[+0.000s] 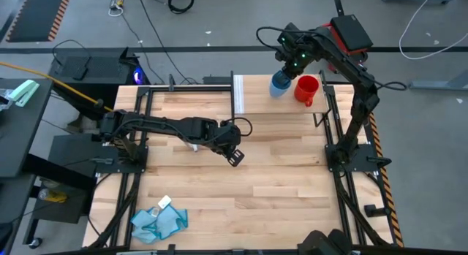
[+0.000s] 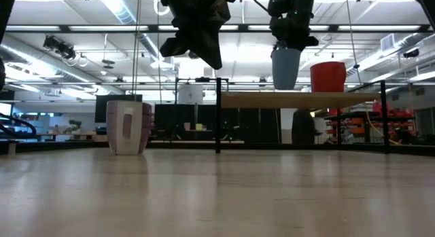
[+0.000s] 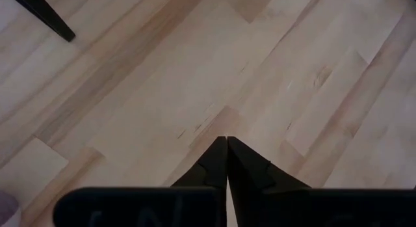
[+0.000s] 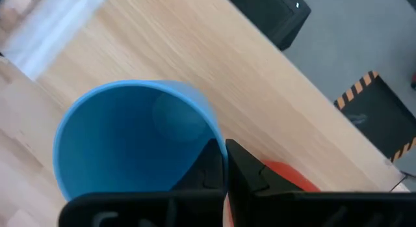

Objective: Stack small to large cups/mugs on shelf
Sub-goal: Put the blue cup on the shelf

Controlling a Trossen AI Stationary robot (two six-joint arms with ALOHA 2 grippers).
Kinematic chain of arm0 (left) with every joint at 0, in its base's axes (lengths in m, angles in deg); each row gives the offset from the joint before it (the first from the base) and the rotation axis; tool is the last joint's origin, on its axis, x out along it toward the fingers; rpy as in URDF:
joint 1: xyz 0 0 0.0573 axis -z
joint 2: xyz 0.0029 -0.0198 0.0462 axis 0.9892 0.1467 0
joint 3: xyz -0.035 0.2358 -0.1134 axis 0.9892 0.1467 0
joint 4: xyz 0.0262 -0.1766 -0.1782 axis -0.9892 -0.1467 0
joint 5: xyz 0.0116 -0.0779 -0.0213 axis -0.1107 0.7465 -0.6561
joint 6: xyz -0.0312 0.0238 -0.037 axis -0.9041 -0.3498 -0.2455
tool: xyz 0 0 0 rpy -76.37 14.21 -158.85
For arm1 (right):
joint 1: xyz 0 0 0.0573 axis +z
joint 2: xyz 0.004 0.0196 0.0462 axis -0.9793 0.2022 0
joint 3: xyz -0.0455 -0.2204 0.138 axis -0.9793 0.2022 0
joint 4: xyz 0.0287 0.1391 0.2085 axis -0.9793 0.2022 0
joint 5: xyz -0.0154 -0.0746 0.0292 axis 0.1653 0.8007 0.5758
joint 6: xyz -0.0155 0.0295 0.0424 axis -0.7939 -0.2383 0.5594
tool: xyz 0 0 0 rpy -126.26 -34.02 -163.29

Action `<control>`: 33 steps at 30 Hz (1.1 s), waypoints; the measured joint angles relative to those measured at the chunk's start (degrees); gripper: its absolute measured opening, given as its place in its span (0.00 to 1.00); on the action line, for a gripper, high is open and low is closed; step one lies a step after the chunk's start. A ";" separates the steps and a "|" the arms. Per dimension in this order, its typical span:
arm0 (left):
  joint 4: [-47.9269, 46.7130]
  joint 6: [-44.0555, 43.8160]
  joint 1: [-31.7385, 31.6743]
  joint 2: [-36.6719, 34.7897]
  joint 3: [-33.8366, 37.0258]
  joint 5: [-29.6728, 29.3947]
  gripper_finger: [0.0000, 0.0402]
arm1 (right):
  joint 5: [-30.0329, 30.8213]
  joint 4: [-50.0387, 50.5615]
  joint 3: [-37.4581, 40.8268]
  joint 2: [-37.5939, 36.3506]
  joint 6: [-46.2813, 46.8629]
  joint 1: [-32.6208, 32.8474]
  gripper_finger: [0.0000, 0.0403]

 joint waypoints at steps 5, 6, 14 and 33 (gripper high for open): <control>0.01 0.11 0.00 -0.01 0.00 0.02 0.05 | -0.03 0.00 2.72 -0.13 -0.28 -0.74 0.01; 0.01 0.12 0.00 0.00 0.00 0.02 0.05 | 0.02 0.09 2.98 -0.20 -0.32 -0.83 0.01; 0.05 0.89 -0.28 0.00 0.00 1.05 0.04 | 0.05 0.01 3.05 -0.28 -0.36 -1.91 0.01; 0.10 1.61 -0.63 0.00 0.00 1.55 0.04 | -0.33 -1.02 3.08 0.20 -0.95 -2.21 0.01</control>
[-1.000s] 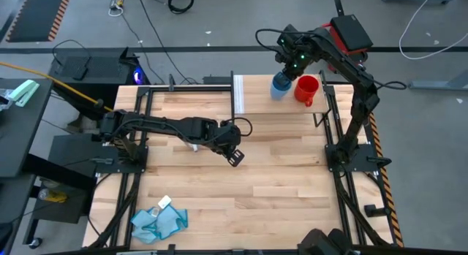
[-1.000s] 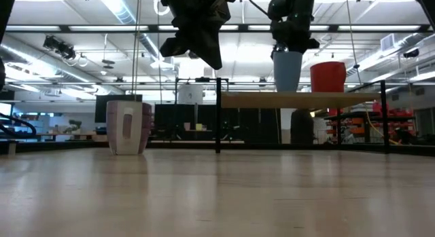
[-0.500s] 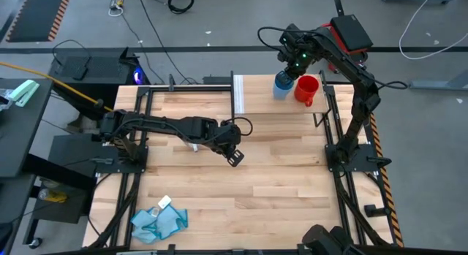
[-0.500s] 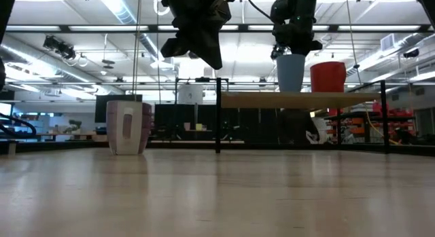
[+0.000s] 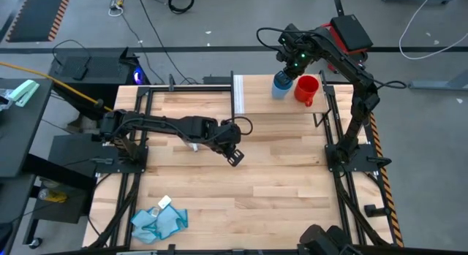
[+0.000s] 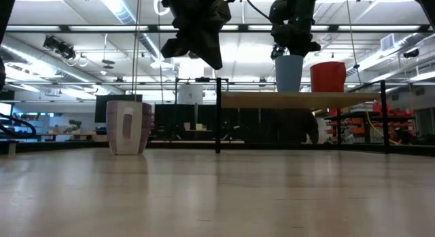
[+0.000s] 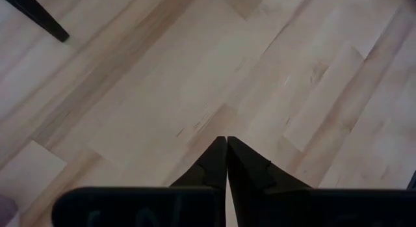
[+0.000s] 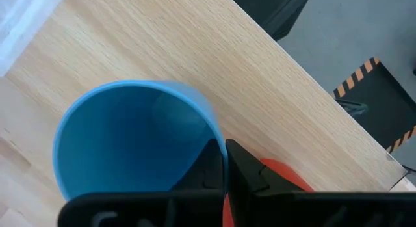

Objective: Stack small to large cups/mugs on shelf
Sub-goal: Put the blue cup on the shelf

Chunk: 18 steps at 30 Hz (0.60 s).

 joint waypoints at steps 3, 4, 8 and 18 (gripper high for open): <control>0.00 0.00 -0.02 0.00 0.00 -0.02 0.05 | -0.02 0.02 0.00 0.00 0.00 0.17 0.01; 0.00 0.00 -0.02 0.00 0.00 -0.02 0.06 | -0.02 0.02 0.00 0.00 0.06 0.17 0.01; 0.00 -0.02 -0.02 0.00 0.00 -0.02 0.07 | -0.27 0.04 0.00 0.00 0.04 0.17 0.01; 0.00 -0.04 -0.02 0.00 0.00 -0.02 0.07 | -0.68 0.22 0.00 0.00 0.01 0.17 0.02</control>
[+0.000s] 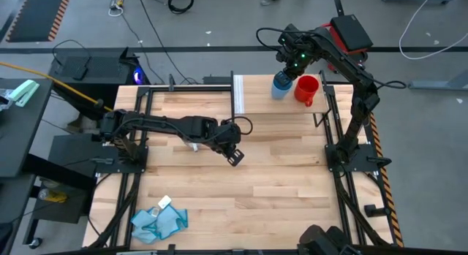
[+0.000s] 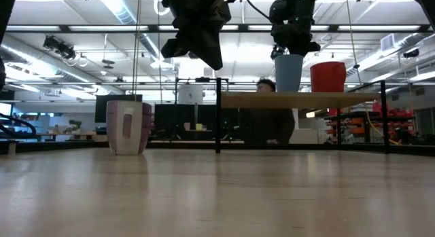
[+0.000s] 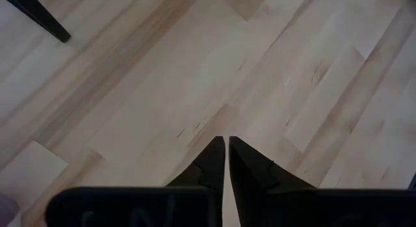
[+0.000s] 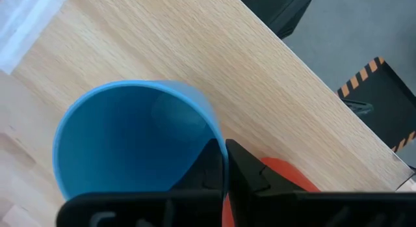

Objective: Stack small to large cups/mugs on shelf
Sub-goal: Put the blue cup on the shelf

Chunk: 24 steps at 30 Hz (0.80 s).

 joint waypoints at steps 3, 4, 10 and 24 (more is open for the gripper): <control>-0.02 0.02 0.02 0.00 0.00 0.00 0.08 | -0.08 0.03 0.00 0.02 0.00 0.00 0.02; -0.02 0.01 0.02 0.00 0.00 0.00 0.08 | -0.07 0.09 0.00 0.02 0.00 0.00 0.02; -0.04 0.02 0.00 0.00 0.00 0.00 0.09 | 0.01 -0.06 1.14 0.07 -0.46 0.31 0.02; -0.07 -0.01 0.00 0.00 0.00 0.00 0.09 | 0.15 -0.84 1.51 0.07 -0.63 0.31 0.05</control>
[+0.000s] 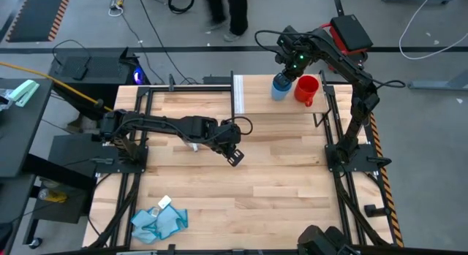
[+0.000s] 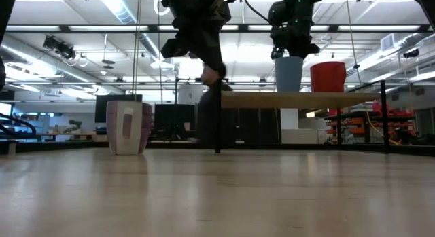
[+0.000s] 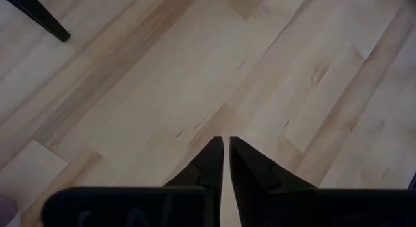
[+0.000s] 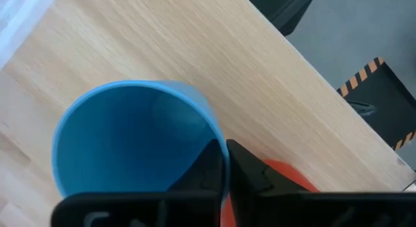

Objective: Stack small to large cups/mugs on shelf
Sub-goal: Put the blue cup on the shelf, then put the violet mug on the shelf

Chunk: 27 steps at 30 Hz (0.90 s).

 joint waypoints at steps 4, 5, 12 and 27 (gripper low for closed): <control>0.00 -0.02 0.01 0.00 0.00 0.00 0.09 | -0.32 0.27 0.00 0.00 0.02 0.02 0.10; -0.02 -0.02 0.02 0.00 0.00 0.00 0.09 | -0.32 0.27 0.00 0.00 0.02 0.02 0.11; -0.01 -0.06 0.02 0.00 0.00 0.00 0.07 | -0.32 0.27 0.00 0.00 0.04 0.02 0.15; 0.00 -0.14 -0.34 0.00 0.00 0.44 0.09 | -0.32 1.69 -7.56 -1.21 -0.08 0.02 0.16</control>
